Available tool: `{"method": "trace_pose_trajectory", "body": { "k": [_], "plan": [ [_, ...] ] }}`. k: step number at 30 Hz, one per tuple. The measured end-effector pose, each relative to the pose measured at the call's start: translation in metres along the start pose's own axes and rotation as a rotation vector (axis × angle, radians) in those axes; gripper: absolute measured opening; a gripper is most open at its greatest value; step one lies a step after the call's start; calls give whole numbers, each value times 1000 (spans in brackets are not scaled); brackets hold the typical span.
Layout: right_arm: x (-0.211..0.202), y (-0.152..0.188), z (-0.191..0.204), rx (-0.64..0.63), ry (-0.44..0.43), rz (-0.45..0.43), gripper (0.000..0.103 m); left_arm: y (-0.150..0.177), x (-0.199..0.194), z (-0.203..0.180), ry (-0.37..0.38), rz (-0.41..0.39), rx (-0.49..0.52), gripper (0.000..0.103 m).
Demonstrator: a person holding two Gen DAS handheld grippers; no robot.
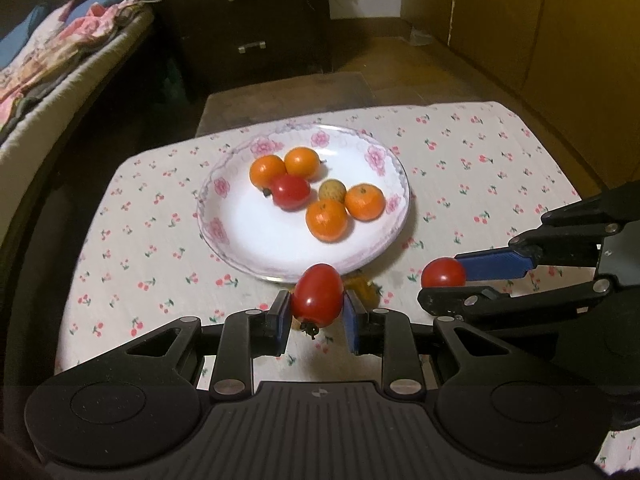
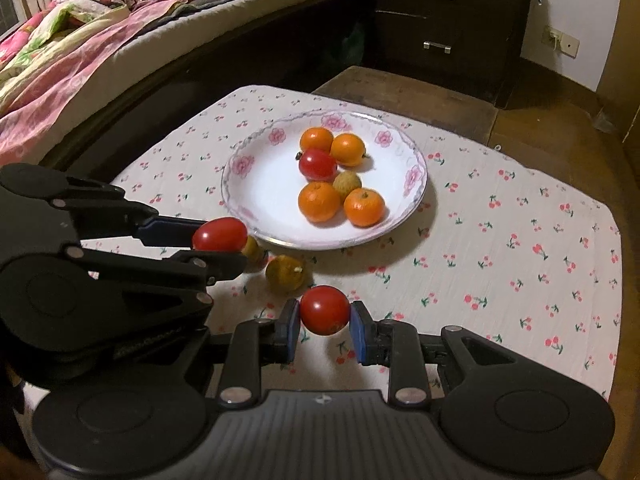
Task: Organize fruits
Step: 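Lift both red tomatoes with both tools and carry them toward the white bowl, then lower both tomatoes into the bowl and open both tools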
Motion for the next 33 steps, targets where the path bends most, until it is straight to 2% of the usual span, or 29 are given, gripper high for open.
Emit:
{"method": "trace_pose_trajectory", "body": {
  "k": [16, 33],
  "plan": [
    [5, -28, -21, 41, 15, -52, 35, -35, 8, 3, -9, -45, -16, 33],
    [29, -48, -39, 44, -5, -70, 35, -56, 31, 11, -10, -30, -58, 33]
  ]
}}
Point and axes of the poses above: each gripper's, at about its wrist camera, not at the fingertips, and x roughly the way its jaws point, z to its left, y to its underside, the point moved 10 cm from there along x, roughly the way its jaws point, and after that the axes turned 13 degrees about -x, right-handed, at the moved point
